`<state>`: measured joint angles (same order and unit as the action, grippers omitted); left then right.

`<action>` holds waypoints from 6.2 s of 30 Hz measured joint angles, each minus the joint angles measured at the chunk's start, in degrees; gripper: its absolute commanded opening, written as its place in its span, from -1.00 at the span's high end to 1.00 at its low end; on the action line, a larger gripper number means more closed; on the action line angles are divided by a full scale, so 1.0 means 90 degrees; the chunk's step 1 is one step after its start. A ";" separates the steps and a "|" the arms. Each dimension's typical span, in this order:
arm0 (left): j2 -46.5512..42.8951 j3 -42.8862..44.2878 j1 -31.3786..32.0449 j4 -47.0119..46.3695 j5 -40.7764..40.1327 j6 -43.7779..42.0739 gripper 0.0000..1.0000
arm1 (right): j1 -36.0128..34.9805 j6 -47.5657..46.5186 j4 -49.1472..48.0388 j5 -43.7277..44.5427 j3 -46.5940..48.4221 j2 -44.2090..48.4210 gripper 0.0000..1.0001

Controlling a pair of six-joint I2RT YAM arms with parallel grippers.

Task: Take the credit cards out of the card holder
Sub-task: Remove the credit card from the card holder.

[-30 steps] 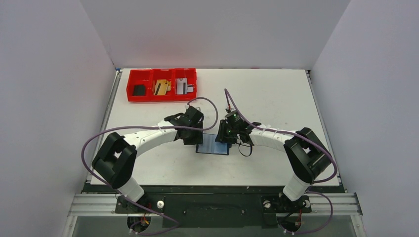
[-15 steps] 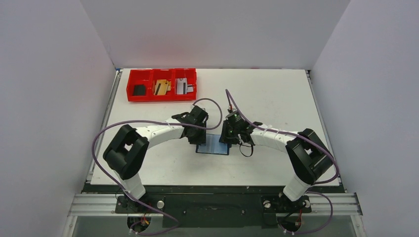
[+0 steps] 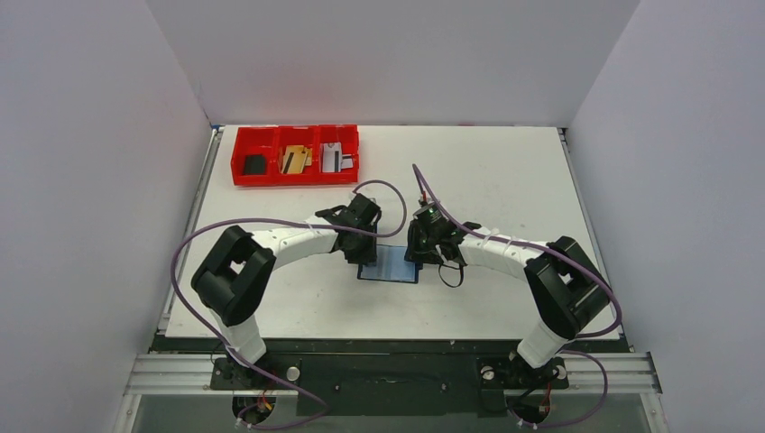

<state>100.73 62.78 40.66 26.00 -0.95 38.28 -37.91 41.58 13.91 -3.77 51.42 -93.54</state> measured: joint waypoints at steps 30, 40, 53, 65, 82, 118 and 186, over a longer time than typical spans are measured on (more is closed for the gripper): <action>0.0576 0.0253 0.0109 -0.0724 0.0925 0.0221 0.57 | 0.0070 -0.0002 -0.0189 -0.0100 0.0066 -0.0299 0.53; 0.0622 0.0279 0.0109 -0.0775 0.1326 0.0223 0.60 | 0.0508 -0.0007 -0.0406 -0.0719 -0.0032 -0.0294 0.54; 0.0736 0.0279 0.0114 -0.1129 0.2008 0.0238 0.61 | 0.0755 -0.0036 -0.0469 -0.1013 -0.0216 -0.0058 0.52; 0.0988 0.0442 0.0107 -0.1195 0.2293 0.0452 0.61 | 0.0381 -0.0165 -0.0444 -0.0704 -0.0442 0.0758 0.51; 0.1095 0.0471 0.0005 -0.1163 0.2543 0.0651 0.61 | -0.0469 -0.0160 -0.0515 -0.0345 -0.0835 0.0624 0.50; 0.0126 0.0158 -0.0580 -0.0726 0.2317 0.0216 0.26 | 0.0729 0.1508 -0.4240 -0.2987 -0.2021 -0.0542 1.00; 0.1613 0.1064 -0.0172 -0.1817 0.2999 0.0529 0.19 | 0.1591 0.0160 0.0134 -0.1056 -0.1608 0.2936 0.33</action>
<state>115.24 72.36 39.11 9.65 26.04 43.05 -23.59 43.03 15.11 -13.28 36.95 -67.11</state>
